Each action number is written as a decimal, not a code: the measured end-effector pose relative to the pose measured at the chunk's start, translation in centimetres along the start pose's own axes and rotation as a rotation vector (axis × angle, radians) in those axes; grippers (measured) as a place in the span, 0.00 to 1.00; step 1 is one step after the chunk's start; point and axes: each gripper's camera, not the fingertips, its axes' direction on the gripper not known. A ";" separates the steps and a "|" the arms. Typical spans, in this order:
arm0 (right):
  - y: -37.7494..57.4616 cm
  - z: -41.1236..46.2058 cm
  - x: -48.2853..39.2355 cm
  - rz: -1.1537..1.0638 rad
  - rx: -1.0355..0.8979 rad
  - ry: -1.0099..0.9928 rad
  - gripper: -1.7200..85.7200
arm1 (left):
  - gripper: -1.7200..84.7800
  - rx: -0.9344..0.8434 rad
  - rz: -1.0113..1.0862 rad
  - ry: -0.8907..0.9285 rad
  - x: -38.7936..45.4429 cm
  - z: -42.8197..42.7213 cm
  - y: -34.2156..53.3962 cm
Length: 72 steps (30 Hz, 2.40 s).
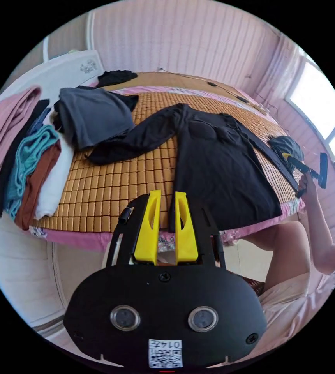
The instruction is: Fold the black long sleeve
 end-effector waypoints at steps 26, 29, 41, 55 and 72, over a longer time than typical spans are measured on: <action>-21.0 58.0 -45.2 -0.644 -0.630 0.043 0.09 | 0.08 0.242 -0.552 0.347 -34.9 -3.8 1.5; -21.4 58.0 -45.1 -0.595 -0.552 -0.117 0.05 | 0.08 0.220 -0.543 0.356 -36.5 -4.4 1.3; -13.4 59.7 -47.8 -1.045 -0.814 -0.200 0.17 | 0.09 0.217 -0.502 0.386 -39.7 -6.8 1.6; -20.9 70.5 -46.8 -0.537 -0.647 -0.018 0.14 | 0.03 -0.095 -0.206 0.108 -36.7 -5.0 -2.0; -20.8 71.6 -48.8 -0.573 -0.665 -0.056 0.14 | 0.09 -0.111 -0.175 0.232 -36.4 -4.4 -3.7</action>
